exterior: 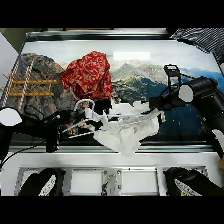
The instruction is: Fold the clothes and pants, and hang the long-sleeved shirts on hangers.
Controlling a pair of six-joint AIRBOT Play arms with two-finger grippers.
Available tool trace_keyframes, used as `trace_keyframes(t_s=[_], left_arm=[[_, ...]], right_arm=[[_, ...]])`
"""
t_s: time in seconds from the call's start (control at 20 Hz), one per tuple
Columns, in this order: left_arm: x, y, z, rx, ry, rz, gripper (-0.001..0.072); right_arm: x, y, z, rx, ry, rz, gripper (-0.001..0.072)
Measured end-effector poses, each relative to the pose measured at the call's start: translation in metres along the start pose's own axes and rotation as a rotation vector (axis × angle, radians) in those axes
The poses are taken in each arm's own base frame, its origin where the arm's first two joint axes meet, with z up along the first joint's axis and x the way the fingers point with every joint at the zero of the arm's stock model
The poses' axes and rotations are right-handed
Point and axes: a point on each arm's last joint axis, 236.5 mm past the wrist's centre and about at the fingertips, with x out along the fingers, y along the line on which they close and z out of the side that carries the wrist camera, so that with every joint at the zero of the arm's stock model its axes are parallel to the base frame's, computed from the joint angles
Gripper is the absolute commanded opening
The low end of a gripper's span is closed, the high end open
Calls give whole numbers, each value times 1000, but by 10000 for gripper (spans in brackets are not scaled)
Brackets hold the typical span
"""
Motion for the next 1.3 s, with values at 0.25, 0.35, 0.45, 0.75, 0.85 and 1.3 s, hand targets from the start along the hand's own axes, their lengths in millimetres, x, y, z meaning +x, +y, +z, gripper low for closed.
trace_keyframes(t_s=[0.25, 0.35, 0.45, 0.75, 0.85, 1.3], left_arm=[[24, 25, 2, -34, -12, -68, 15], [30, 35, 7, -29, -10, -95, 15], [38, 42, 15, -3, -9, -123, 15], [56, 72, 33, 18, -10, -161, 15], [60, 79, 38, 16, -15, -167, 14], [64, 106, 62, 2, -102, -98, 15]], right_arm=[[0, 0, 0, 0, 0, 0, 24], [0, 0, 0, 0, 0, 0, 25], [0, 0, 0, -4, -1, 0, 25], [0, 0, -1, -36, 3, -2, 25], [-1, 0, 0, -53, 2, -1, 23], [-55, 6, 26, -132, -59, 13, 22]])
